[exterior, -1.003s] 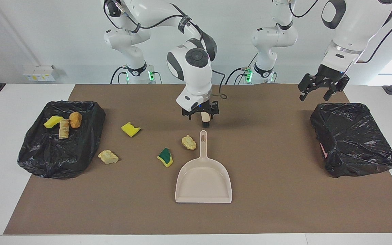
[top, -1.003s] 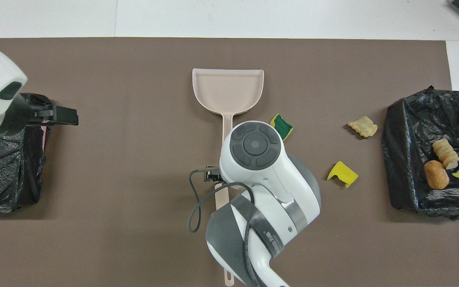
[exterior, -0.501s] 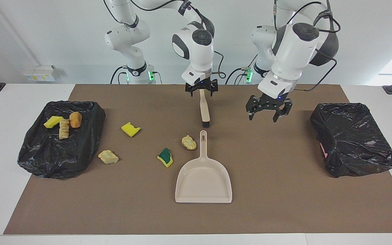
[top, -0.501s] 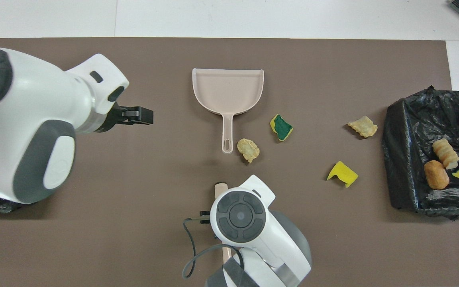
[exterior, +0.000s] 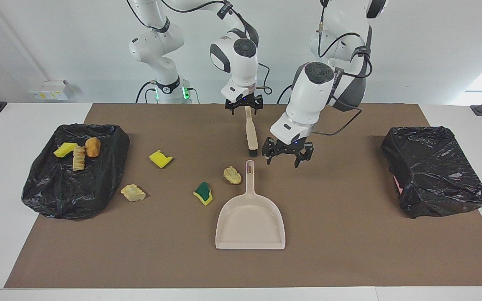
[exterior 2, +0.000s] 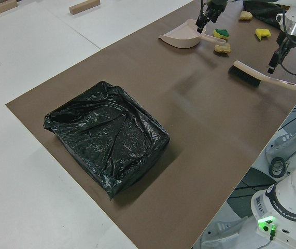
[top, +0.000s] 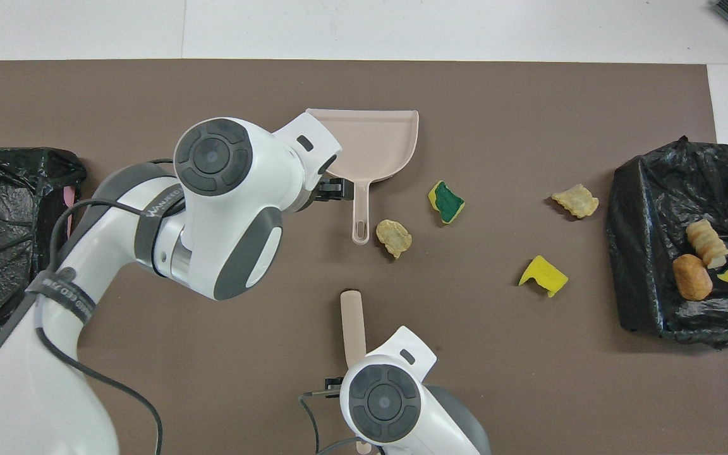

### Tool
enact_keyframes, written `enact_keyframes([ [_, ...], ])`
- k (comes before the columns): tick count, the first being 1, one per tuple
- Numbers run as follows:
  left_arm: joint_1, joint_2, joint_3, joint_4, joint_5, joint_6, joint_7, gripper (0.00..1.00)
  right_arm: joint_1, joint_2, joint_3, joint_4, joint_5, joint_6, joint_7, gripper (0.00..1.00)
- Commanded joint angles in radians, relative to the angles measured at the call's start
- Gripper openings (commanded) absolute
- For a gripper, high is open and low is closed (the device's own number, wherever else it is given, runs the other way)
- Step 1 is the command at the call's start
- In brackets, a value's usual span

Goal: Sweep and dump trash in bin

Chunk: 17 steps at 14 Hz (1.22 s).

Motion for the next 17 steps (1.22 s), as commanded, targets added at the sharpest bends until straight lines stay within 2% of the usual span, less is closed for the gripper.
enact_keyframes([
  [1, -0.037, 0.063, 0.016, 0.031, -0.008, 0.034, -0.019, 1.0, 0.024, 0.01, -0.001, -0.031, 0.021, 0.046, 0.024, 0.95],
  [3, -0.051, 0.095, 0.016, 0.043, -0.002, 0.05, -0.02, 1.0, 0.025, 0.011, -0.001, -0.034, 0.042, 0.057, 0.006, 0.91],
  [5, -0.084, 0.205, 0.019, 0.153, 0.006, 0.049, -0.055, 1.0, 0.024, 0.019, -0.001, -0.034, 0.049, 0.06, 0.001, 0.84],
  [6, -0.086, 0.218, 0.017, 0.185, 0.016, 0.035, -0.065, 1.0, 0.024, 0.023, -0.001, -0.034, 0.062, 0.069, 0.001, 0.82],
  [12, -0.068, 0.247, 0.02, 0.192, 0.03, 0.048, -0.056, 1.0, 0.025, 0.039, -0.001, -0.036, 0.076, 0.075, -0.022, 0.73],
  [14, -0.075, 0.243, 0.02, 0.192, 0.067, 0.037, -0.059, 1.0, 0.025, 0.039, -0.001, -0.036, 0.076, 0.073, -0.022, 0.59],
  [17, -0.085, 0.235, 0.02, 0.19, 0.066, 0.029, -0.062, 1.0, 0.027, 0.04, -0.001, -0.036, 0.076, 0.064, -0.022, 0.47],
])
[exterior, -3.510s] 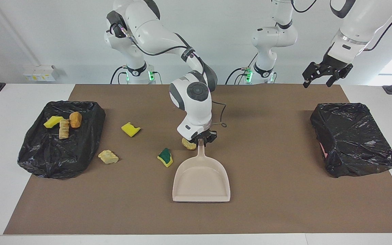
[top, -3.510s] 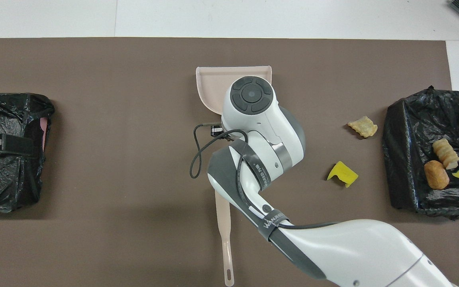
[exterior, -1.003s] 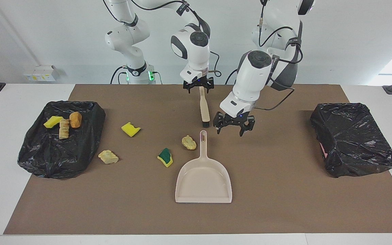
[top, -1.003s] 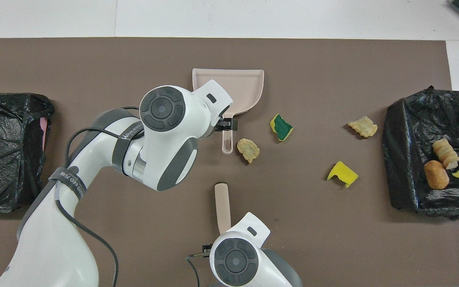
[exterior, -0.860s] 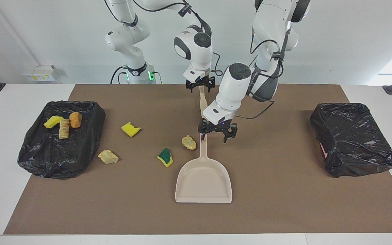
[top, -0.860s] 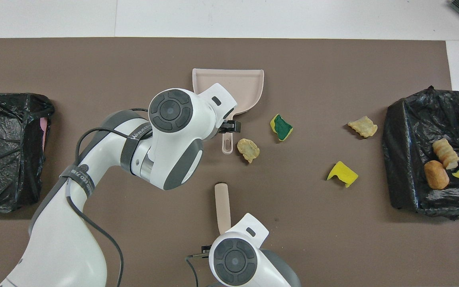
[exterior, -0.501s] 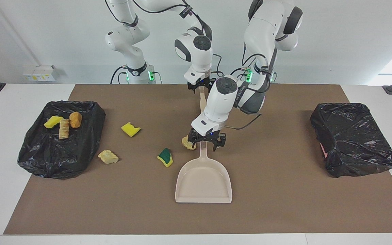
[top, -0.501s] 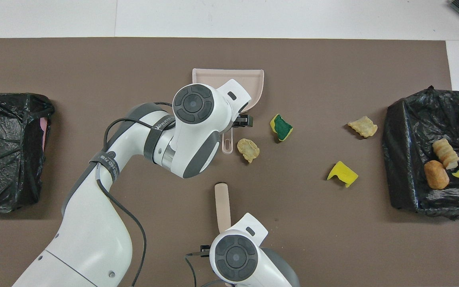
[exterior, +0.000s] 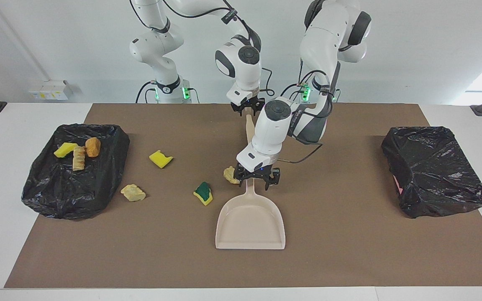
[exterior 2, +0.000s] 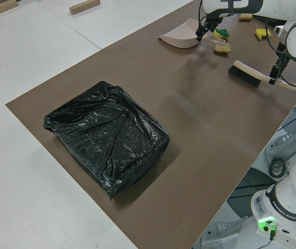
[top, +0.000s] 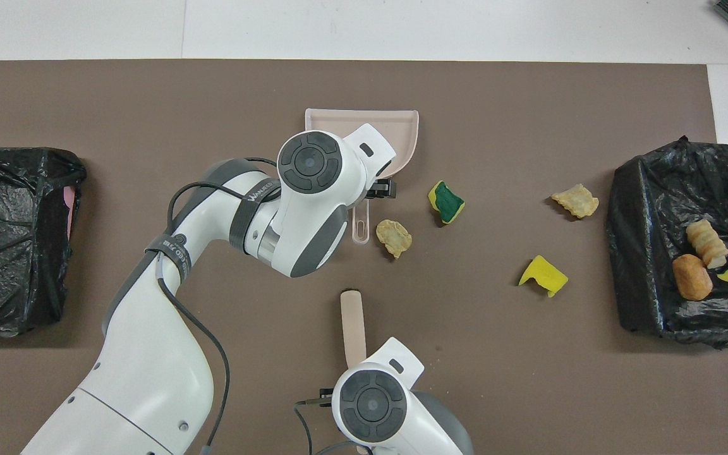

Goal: Sweep and dump trash in bin

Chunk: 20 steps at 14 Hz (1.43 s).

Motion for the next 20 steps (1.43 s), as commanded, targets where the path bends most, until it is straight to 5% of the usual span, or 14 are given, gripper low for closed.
enact_keyframes([
  [1, -0.016, 0.004, 0.008, 0.021, 0.022, -0.032, -0.015, 1.0, 0.001, -0.002, 0.0, -0.014, 0.028, 0.018, -0.017, 0.41],
  [8, -0.019, -0.005, 0.006, -0.012, 0.022, -0.064, -0.015, 0.79, 0.008, -0.002, 0.0, -0.013, 0.049, 0.018, -0.023, 0.31],
  [9, -0.019, -0.007, 0.006, -0.012, 0.022, -0.067, -0.015, 0.76, 0.008, -0.002, 0.0, -0.013, 0.049, 0.018, -0.023, 0.09],
  [10, -0.019, -0.007, 0.006, -0.012, 0.022, -0.075, -0.015, 0.64, 0.008, -0.001, 0.0, -0.008, 0.049, 0.015, -0.019, 0.0],
  [12, -0.007, -0.011, 0.003, 0.001, 0.02, -0.115, -0.005, 0.0, 0.007, -0.005, 0.0, 0.004, 0.049, -0.04, -0.005, 0.0],
  [16, 0.001, -0.025, 0.008, 0.001, 0.025, -0.124, 0.026, 0.0, -0.056, -0.1, -0.005, 0.01, 0.049, -0.176, -0.022, 0.0],
  [20, 0.056, -0.089, 0.011, -0.003, 0.023, -0.182, 0.329, 0.0, -0.159, -0.178, -0.01, 0.025, 0.048, -0.308, -0.045, 0.0],
])
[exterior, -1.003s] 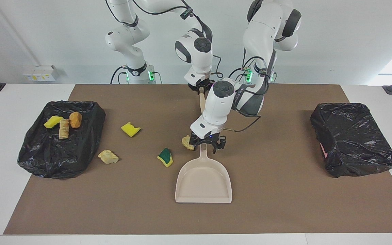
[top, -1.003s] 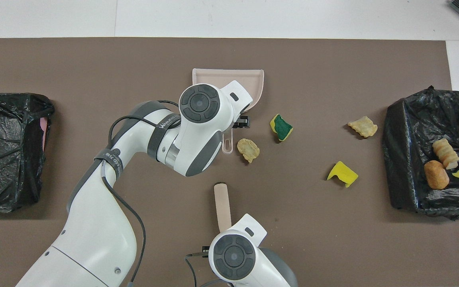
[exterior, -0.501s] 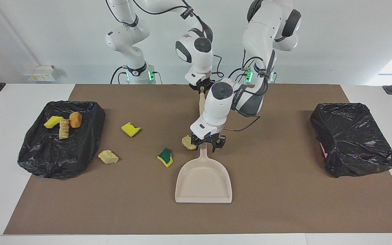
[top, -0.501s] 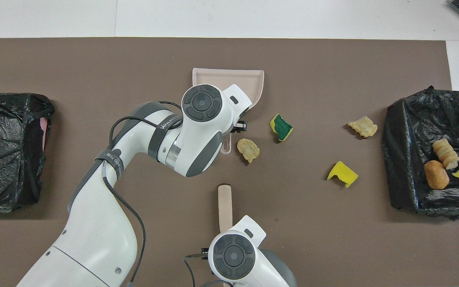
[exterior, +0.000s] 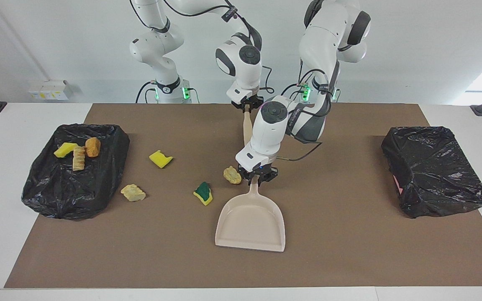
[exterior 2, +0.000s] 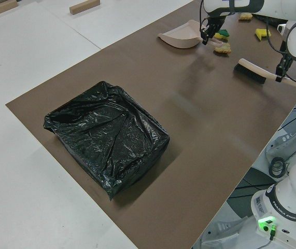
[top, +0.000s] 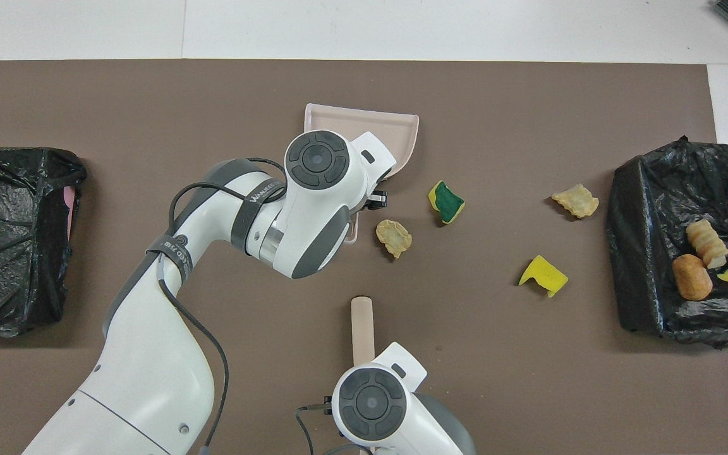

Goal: Sweep and dump trash in bin

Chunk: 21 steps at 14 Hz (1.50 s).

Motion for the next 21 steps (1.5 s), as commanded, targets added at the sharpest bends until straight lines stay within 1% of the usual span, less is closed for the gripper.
enact_keyframes([
  [1, 0.056, -0.078, -0.003, -0.011, 0.02, -0.096, 0.198, 0.0, -0.083, -0.044, -0.002, 0.019, 0.011, -0.11, -0.044, 0.0],
  [4, 0.105, -0.128, -0.003, -0.014, 0.018, -0.216, 0.425, 0.0, -0.211, -0.055, -0.002, 0.064, -0.032, -0.211, -0.106, 0.0],
  [6, 0.157, -0.173, -0.003, -0.019, 0.018, -0.297, 0.626, 0.0, -0.288, -0.056, -0.002, 0.088, -0.066, -0.248, -0.155, 0.0],
  [7, 0.205, -0.2, -0.003, -0.019, 0.018, -0.361, 0.783, 0.0, -0.342, -0.055, -0.002, 0.09, -0.109, -0.258, -0.197, 0.0],
  [9, 0.272, -0.245, -0.003, -0.025, 0.018, -0.44, 1.046, 0.0, -0.417, -0.052, 0.0, 0.086, -0.184, -0.258, -0.292, 0.0],
  [10, 0.307, -0.266, -0.001, -0.04, 0.018, -0.472, 1.158, 0.0, -0.461, -0.047, 0.0, 0.084, -0.228, -0.255, -0.35, 0.0],
  [12, 0.341, -0.312, 0.0, -0.092, 0.037, -0.52, 1.353, 0.0, -0.543, -0.035, 0.0, 0.081, -0.29, -0.224, -0.457, 0.0],
  [14, 0.345, -0.364, 0.0, -0.192, 0.06, -0.477, 1.394, 0.0, -0.609, -0.012, 0.001, 0.076, -0.368, -0.148, -0.551, 0.0],
  [15, 0.343, -0.394, 0.0, -0.253, 0.069, -0.427, 1.401, 0.0, -0.632, 0.008, 0.001, 0.079, -0.425, -0.118, -0.606, 0.0],
  [16, 0.334, -0.433, 0.0, -0.334, 0.075, -0.349, 1.418, 0.0, -0.663, 0.025, 0.001, 0.078, -0.462, -0.073, -0.632, 0.0],
  [17, 0.329, -0.458, -0.001, -0.396, 0.089, -0.277, 1.446, 0.0, -0.695, 0.051, 0.001, 0.081, -0.486, -0.03, -0.649, 0.0],
  [18, 0.325, -0.475, -0.004, -0.449, 0.089, -0.238, 1.446, 0.0, -0.728, 0.072, 0.001, 0.084, -0.526, 0.016, -0.684, 0.0],
  [19, 0.302, -0.489, -0.004, -0.489, 0.089, -0.204, 1.438, 0.0, -0.749, 0.103, 0.001, 0.087, -0.563, 0.065, -0.694, 0.0],
  [21, 0.277, -0.484, -0.006, -0.514, 0.089, -0.153, 1.362, 0.0, -0.779, 0.178, 0.001, 0.093, -0.621, 0.164, -0.689, 0.0],
])
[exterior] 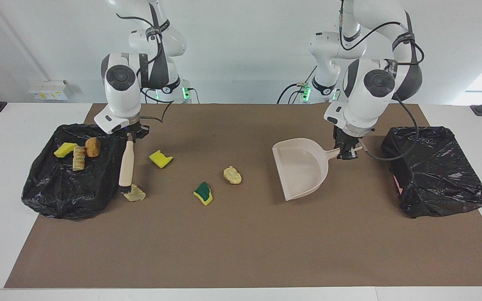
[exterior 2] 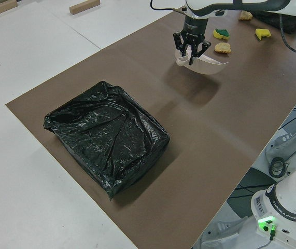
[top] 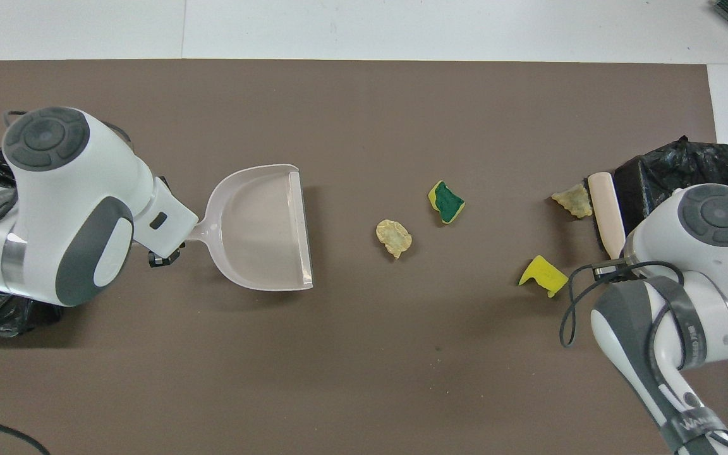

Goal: Sweep and dump trash in bin

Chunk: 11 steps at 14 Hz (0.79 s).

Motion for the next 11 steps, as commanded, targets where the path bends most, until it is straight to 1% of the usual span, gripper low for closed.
enact_keyframes([
  [1, -0.058, -0.045, 0.008, -0.086, 0.02, 0.073, -0.079, 0.0, -0.034, 0.09, 0.016, 0.028, -0.063, 0.075, -0.014, 0.0],
  [3, -0.08, -0.041, 0.007, -0.135, 0.018, 0.12, -0.134, 0.0, -0.014, 0.099, 0.022, 0.03, -0.054, 0.066, -0.009, 0.0],
  [5, -0.086, -0.04, 0.007, -0.156, 0.017, 0.142, -0.15, 0.0, 0.04, 0.102, 0.024, 0.028, -0.04, 0.054, 0.016, 0.0],
  [6, -0.086, -0.038, 0.005, -0.16, 0.017, 0.141, -0.15, 0.0, 0.067, 0.102, 0.025, 0.028, -0.002, 0.03, 0.016, 0.0],
  [7, -0.086, -0.038, 0.005, -0.171, 0.012, 0.144, -0.151, 0.0, 0.101, 0.101, 0.025, 0.03, 0.062, 0.014, 0.016, 0.0],
  [10, -0.092, -0.041, 0.003, -0.186, 0.001, 0.145, -0.17, 0.0, 0.181, 0.098, 0.025, 0.04, 0.231, 0.011, 0.034, 0.0],
  [11, -0.092, -0.041, 0.003, -0.186, 0.0, 0.147, -0.17, 0.0, 0.198, 0.111, 0.025, 0.062, 0.251, 0.009, 0.057, 0.0],
])
